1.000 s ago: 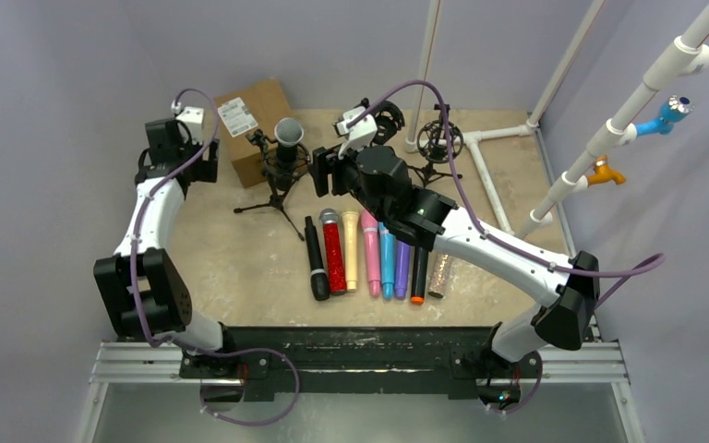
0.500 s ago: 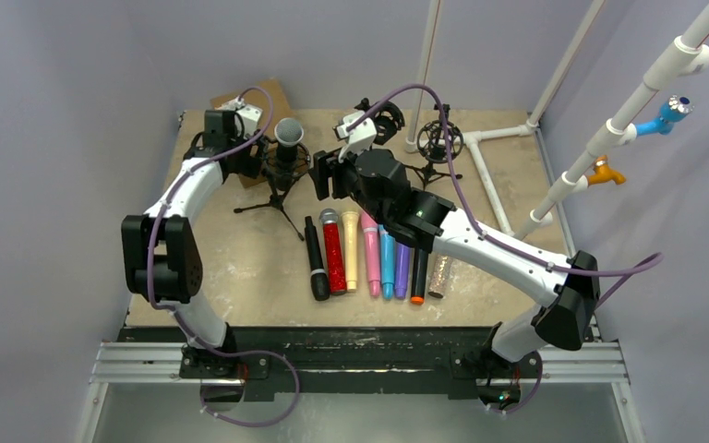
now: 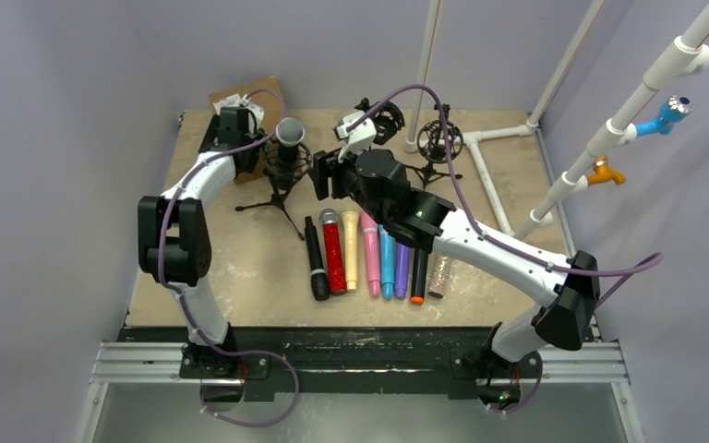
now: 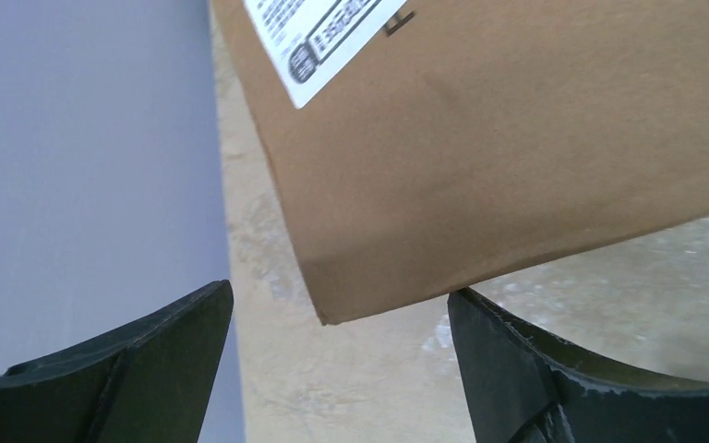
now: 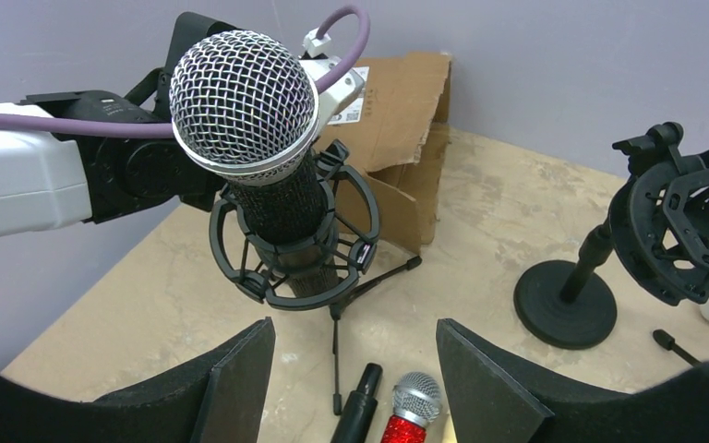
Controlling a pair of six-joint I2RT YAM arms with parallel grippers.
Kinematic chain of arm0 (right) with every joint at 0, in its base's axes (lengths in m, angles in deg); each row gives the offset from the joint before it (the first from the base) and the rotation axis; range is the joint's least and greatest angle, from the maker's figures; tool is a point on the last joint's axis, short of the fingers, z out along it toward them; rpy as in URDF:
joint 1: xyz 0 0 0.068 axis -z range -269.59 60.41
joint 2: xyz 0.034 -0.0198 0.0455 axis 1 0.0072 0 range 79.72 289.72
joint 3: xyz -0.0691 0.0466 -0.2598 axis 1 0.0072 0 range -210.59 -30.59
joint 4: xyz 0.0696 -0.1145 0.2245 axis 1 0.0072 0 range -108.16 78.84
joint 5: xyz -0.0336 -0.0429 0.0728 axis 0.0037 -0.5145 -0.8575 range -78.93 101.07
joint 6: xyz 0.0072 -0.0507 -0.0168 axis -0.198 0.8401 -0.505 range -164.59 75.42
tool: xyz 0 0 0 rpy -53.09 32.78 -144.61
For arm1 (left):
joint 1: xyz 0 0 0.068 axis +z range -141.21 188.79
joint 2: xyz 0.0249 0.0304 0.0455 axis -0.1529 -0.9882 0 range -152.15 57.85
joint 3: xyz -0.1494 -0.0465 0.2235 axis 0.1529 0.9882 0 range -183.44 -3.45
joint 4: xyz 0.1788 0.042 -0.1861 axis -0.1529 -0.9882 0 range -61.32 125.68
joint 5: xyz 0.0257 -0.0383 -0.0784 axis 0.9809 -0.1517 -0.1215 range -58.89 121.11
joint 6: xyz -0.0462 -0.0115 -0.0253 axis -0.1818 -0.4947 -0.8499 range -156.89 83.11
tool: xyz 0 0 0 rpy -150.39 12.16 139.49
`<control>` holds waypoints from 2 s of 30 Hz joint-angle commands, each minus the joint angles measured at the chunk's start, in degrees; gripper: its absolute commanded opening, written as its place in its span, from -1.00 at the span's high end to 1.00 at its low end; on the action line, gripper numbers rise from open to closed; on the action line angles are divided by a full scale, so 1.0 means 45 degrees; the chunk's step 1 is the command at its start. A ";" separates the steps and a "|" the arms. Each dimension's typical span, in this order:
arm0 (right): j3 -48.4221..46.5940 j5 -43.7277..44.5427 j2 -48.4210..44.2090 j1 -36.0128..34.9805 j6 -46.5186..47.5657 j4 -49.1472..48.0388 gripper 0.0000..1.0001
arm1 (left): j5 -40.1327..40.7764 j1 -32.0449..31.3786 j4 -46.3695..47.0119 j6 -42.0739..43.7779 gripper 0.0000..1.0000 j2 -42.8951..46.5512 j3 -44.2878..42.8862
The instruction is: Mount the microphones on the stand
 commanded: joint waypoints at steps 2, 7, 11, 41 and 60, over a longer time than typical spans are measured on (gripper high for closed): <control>-0.0048 -0.0281 -0.0214 -0.0030 -0.0148 -0.0437 -0.36 | 0.1831 0.0642 0.0808 0.0574 -0.67 0.0458 -0.0326; 0.0060 -0.0320 -0.0328 -0.0030 -0.0154 -0.0294 -0.36 | 0.1549 0.1514 0.0542 0.0326 -0.55 0.1401 0.0241; 0.0312 -0.0289 -0.0462 -0.0030 -0.0143 -0.0346 -0.36 | -0.0746 0.2106 -0.0771 -0.0741 -0.50 0.2925 0.1275; 0.0661 -0.0277 -0.0652 -0.0030 0.0016 -0.0501 -0.31 | -1.0845 0.0534 -0.2106 -0.2401 -0.40 0.3203 0.1450; 0.0364 -0.0068 -0.0028 -0.0030 0.0346 -0.0509 -0.30 | -1.0305 0.0009 -0.0364 -0.3334 0.24 0.1039 0.1025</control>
